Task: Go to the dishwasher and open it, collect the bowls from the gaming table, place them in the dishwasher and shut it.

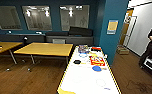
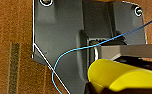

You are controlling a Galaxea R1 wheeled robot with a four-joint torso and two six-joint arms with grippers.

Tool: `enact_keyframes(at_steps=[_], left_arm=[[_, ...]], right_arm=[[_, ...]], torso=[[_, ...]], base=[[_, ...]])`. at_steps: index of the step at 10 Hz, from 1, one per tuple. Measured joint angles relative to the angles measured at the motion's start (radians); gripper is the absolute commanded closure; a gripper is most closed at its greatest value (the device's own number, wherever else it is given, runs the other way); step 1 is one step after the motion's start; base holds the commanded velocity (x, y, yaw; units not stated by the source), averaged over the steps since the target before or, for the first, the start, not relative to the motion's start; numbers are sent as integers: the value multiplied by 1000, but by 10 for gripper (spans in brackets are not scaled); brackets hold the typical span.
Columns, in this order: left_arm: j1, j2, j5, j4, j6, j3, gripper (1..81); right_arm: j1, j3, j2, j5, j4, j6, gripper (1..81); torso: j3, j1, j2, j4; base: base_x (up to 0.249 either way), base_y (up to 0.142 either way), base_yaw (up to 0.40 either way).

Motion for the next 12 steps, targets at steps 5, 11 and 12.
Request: enact_keyframes(at_steps=[5,11,12], left_arm=[[2,52,0,18,2,-74,811],[3,92,7,26,8,-140,811],[4,86,8,26,8,-140,811]], right_arm=[[1,-20,18,1,-3,0,811],[3,-20,-14,0,-3,0,811],[2,-14,-32,0,-3,0,811]], torso=[[0,0,0,0],[0,-1,0,0],[0,-1,0,0]], base=[[-93,0,0],[-93,0,0],[-93,0,0]])
